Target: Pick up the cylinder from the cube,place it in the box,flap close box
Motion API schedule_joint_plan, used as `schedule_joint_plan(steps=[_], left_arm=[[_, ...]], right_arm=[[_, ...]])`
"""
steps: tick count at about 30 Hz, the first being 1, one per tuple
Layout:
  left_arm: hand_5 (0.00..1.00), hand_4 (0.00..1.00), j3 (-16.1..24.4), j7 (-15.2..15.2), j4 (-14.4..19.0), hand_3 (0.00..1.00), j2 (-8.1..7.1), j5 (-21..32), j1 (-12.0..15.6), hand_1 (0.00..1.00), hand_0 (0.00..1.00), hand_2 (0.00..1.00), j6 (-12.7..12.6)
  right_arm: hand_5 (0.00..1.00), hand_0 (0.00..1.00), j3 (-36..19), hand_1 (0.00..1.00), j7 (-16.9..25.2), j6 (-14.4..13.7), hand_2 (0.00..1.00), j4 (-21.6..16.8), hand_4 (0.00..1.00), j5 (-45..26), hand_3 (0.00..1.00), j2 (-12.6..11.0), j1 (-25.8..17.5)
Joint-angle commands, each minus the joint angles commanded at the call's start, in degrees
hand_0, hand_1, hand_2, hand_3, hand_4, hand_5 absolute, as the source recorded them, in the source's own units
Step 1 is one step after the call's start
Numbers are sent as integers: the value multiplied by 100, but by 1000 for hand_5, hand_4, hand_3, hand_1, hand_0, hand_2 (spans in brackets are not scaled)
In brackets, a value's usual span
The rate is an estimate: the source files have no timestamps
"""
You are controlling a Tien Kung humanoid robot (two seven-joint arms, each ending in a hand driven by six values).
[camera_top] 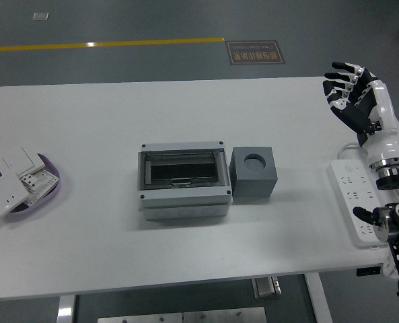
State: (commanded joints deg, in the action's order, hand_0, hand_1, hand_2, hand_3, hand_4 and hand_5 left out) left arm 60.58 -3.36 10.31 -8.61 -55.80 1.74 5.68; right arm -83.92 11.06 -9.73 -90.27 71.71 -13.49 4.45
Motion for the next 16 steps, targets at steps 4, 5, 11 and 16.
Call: schedule_joint_plan(steps=[4, 5, 11, 16], left_arm=[[279, 723, 84, -45, 0, 640, 8, -79, -1, 663, 635, 574, -3], [280, 723, 97, -54, 0, 642, 9, -95, -2, 663, 635, 574, -4], [280, 723, 134, -84, 0, 642, 9, -141, -22, 663, 635, 574, -1], [284, 720, 130, -93, 0, 640, -25, -142, -47, 663, 635, 573, 3]], right_arm=[[203, 577, 5, 608, 7, -20, 636, 13, 722, 18, 651, 12, -5], [205, 577, 7, 606, 6, -22, 630, 15, 726, 22, 647, 16, -7], [205, 577, 29, 606, -7, -24, 630, 22, 726, 56, 647, 42, -13], [207, 576, 63, 599, -23, -24, 618, 38, 729, 83, 647, 59, -8]])
